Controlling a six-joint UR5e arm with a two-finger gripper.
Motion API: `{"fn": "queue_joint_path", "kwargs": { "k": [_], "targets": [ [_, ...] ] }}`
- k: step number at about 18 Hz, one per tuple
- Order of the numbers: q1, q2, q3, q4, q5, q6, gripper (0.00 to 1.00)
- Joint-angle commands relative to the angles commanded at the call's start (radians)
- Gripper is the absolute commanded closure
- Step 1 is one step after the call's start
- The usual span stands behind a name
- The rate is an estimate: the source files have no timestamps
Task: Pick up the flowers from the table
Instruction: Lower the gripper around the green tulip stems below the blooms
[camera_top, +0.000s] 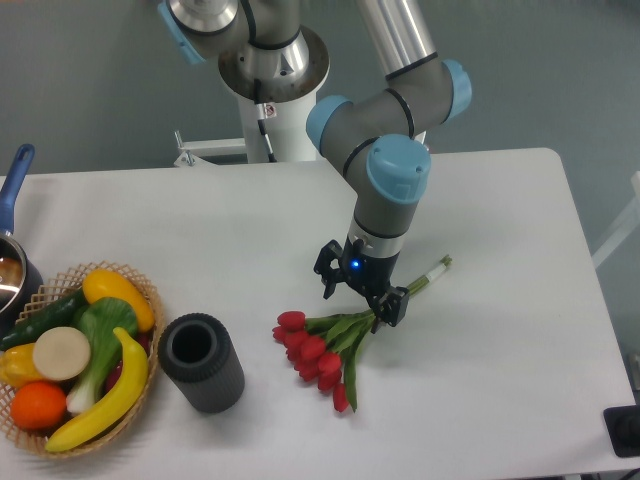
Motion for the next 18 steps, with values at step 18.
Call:
{"fn": "queue_joint_path", "kwargs": {
  "k": [18],
  "targets": [
    [0.017,-0.034,-0.015,-0.034,0.018,0.002,0.0]
  ]
}}
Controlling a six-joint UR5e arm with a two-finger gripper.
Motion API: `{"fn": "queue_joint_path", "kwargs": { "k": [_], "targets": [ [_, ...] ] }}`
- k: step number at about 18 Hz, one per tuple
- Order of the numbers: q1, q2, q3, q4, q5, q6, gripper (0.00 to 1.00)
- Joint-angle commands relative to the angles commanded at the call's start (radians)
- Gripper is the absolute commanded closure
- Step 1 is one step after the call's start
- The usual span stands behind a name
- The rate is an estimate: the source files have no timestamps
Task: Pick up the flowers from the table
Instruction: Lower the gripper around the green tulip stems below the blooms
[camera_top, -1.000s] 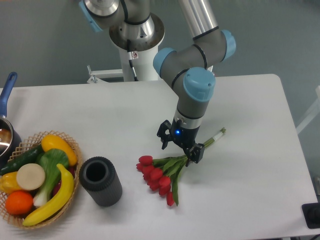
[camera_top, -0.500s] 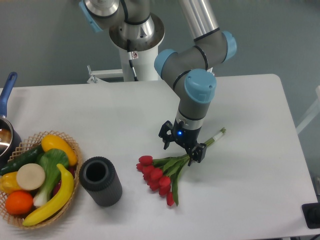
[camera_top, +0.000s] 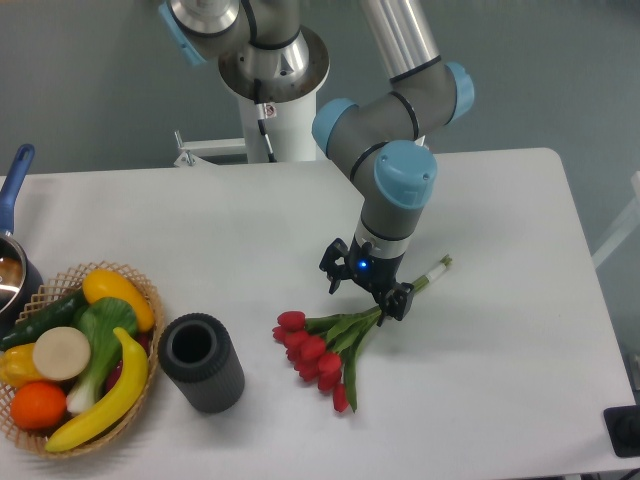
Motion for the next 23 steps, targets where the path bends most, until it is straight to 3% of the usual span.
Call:
{"fn": "queue_joint_path", "kwargs": {
  "k": [23],
  "targets": [
    [-0.018,-0.08,0.025,0.018,0.011,0.006,0.0]
  ]
}}
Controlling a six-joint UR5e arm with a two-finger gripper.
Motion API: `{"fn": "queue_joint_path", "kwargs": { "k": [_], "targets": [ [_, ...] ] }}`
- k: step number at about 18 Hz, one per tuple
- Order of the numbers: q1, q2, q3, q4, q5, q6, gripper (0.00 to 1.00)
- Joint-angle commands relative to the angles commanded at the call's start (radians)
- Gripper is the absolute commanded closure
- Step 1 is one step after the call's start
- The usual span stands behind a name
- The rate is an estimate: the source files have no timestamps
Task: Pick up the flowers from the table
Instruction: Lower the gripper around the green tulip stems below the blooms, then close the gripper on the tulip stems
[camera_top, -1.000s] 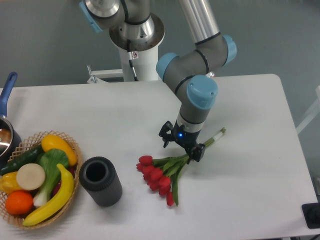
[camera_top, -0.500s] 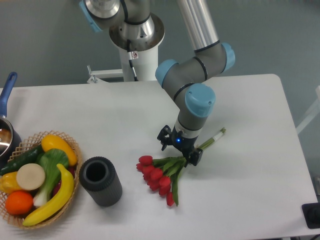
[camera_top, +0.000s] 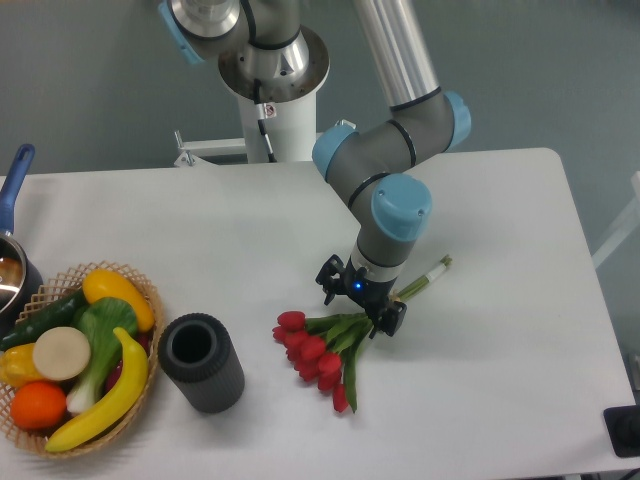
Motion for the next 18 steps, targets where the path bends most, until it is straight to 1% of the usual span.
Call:
{"fn": "queue_joint_path", "kwargs": {
  "k": [4,6,7,10,12,13,15,17,18],
  "targets": [
    [-0.003,-0.006,0.002,0.0,-0.002,0.002,0.01],
    [-0.006,-0.011,0.005,0.0,-0.002,-0.003,0.16],
    [-0.006,-0.009,0.005,0.0,-0.002,-0.003,0.2],
    [-0.006,-0.009,0.006,0.0,-0.003,-0.005,0.29],
    [-0.005,-0.008,0.008,-0.002,-0.005,-0.006,0.38],
    [-0.005,-0.008,0.011,-0.002,-0.006,-0.006,0.4],
    [-0.005,-0.006,0.011,-0.003,-0.009,-0.006,0.42],
    [-0.005,-0.005,0.011,-0.005,-0.009,-0.008,0.47],
    [-0.005,-0.005,0.011,-0.006,-0.009,-0.008,0.52]
  ]
}}
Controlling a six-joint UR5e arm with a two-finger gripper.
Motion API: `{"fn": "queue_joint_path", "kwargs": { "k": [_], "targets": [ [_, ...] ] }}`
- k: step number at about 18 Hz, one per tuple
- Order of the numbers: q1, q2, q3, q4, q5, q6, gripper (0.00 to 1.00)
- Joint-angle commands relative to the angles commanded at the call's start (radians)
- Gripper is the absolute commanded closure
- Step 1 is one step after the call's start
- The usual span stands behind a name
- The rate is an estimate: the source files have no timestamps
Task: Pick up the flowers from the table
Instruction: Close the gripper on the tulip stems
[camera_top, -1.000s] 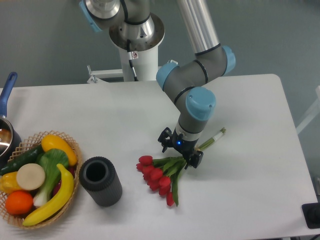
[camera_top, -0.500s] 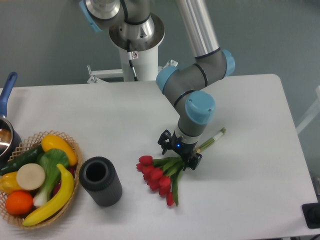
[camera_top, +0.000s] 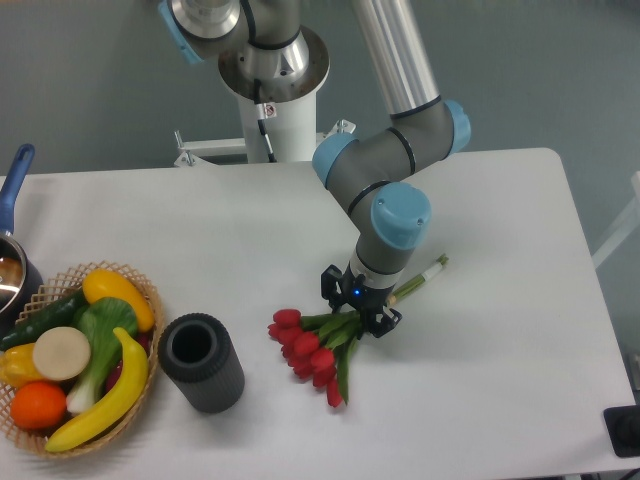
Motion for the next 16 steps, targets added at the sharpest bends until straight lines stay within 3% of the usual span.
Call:
{"fn": "queue_joint_path", "kwargs": {
  "k": [7,16],
  "targets": [
    [0.002,0.006,0.0,-0.002,-0.002,0.0,0.59],
    [0.003,0.035,0.0,-0.006,-0.002,0.0,0.61]
  ]
}}
